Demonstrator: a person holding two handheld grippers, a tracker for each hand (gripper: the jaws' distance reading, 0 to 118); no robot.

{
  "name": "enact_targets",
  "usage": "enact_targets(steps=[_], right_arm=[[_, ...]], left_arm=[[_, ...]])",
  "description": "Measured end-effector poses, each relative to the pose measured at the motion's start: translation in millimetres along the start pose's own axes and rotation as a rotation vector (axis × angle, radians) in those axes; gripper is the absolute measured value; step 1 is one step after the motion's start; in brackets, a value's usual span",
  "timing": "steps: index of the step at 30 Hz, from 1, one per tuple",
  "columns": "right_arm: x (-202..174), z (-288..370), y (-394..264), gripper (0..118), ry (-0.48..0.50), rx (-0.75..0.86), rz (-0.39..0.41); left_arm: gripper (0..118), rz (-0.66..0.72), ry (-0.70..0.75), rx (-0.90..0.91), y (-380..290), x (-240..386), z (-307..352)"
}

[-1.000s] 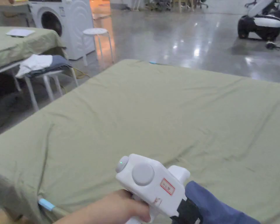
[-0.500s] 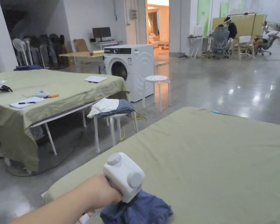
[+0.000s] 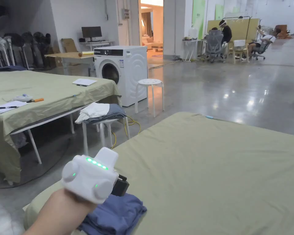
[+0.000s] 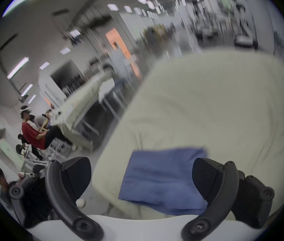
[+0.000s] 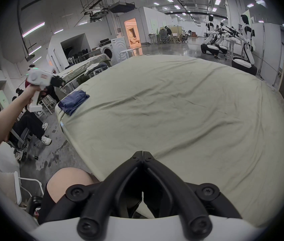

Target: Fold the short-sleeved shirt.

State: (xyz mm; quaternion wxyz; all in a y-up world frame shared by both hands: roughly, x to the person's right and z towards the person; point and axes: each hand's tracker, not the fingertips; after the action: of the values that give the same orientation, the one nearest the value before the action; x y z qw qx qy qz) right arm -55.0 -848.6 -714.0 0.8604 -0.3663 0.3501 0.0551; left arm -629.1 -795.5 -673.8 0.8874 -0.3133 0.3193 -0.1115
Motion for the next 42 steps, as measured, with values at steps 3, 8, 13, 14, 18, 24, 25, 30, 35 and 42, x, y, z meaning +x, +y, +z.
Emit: enact_targets(steps=[3,8,13,14,18,24,25,30,35,42], right_arm=[[2,4,-1,0,-0.011,0.015,-0.002],[-2,30,-5,0,-0.138,0.126,0.081],[5,66,-12,0,-0.299,0.284,0.034],[7,76,-14,0,-0.337,0.325,0.027],[16,110,-21,0,-0.454,0.448,0.017],[15,161,-28,0,-0.631,0.651,0.049],[15,167,-28,0,-0.639,0.666,0.045],[18,183,-28,0,-0.647,0.691,0.033],[18,185,-22,0,-0.660,0.683,0.030],[16,183,-18,0,-0.667,0.665,0.025]], left_arm=[[115,0.164,-0.105,0.215,2,26,85],[42,0.321,-0.315,0.330,-2,98,178],[0,0.313,-0.395,0.485,-9,182,249],[0,0.332,-0.434,0.514,-13,196,260],[0,0.348,-0.487,0.631,-14,232,302],[0,0.276,-0.556,0.679,-4,266,347],[0,0.274,-0.563,0.682,-4,269,350],[0,0.268,-0.569,0.679,-1,280,365],[0,0.255,-0.545,0.665,3,283,368],[0,0.235,-0.538,0.648,2,285,370]])
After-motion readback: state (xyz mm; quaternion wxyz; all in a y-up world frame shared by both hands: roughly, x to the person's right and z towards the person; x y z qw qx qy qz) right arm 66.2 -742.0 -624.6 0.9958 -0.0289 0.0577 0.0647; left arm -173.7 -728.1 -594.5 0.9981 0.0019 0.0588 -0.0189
